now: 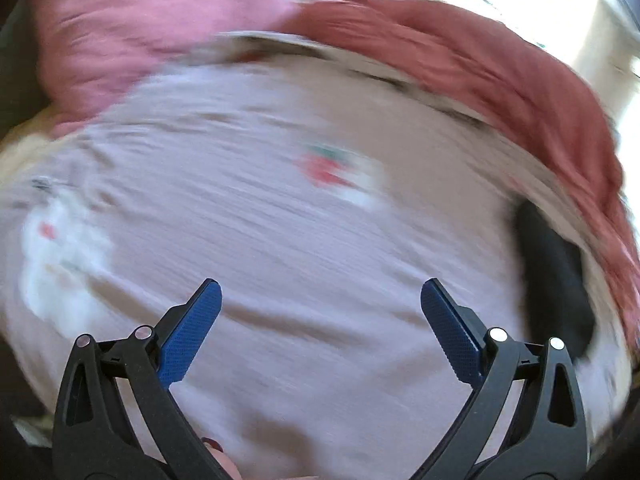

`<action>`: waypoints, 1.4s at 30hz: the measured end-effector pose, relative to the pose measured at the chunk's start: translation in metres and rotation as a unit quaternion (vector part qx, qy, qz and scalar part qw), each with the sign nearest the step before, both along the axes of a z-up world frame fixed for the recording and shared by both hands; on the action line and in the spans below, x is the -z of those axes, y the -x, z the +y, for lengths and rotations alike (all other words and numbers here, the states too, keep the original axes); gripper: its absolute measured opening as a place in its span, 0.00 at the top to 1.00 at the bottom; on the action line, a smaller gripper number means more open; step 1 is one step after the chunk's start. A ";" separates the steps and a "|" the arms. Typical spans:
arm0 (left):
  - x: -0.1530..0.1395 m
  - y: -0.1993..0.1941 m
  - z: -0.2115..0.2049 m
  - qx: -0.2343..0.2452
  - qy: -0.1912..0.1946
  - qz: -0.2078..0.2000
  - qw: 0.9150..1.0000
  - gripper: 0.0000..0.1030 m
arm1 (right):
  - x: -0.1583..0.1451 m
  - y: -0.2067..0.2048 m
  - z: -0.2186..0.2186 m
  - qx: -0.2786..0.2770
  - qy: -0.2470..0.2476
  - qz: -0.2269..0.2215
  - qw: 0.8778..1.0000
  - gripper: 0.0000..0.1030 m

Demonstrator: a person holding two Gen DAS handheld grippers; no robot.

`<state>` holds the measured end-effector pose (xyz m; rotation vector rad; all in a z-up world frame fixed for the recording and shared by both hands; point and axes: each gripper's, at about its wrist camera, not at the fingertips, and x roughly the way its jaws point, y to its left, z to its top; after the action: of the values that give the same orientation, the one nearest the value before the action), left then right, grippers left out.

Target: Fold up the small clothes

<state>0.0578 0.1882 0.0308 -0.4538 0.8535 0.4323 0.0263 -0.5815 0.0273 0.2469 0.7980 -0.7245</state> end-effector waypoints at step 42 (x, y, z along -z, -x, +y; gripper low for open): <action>0.050 -0.004 0.246 -0.211 -0.093 0.115 0.966 0.08 | 0.081 0.113 -0.154 0.253 -0.067 0.021 0.965 0.04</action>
<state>0.0614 0.4343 -0.0195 -0.4153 0.9289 0.9662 -0.0870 -0.7356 -0.0533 0.5722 0.8334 -1.1597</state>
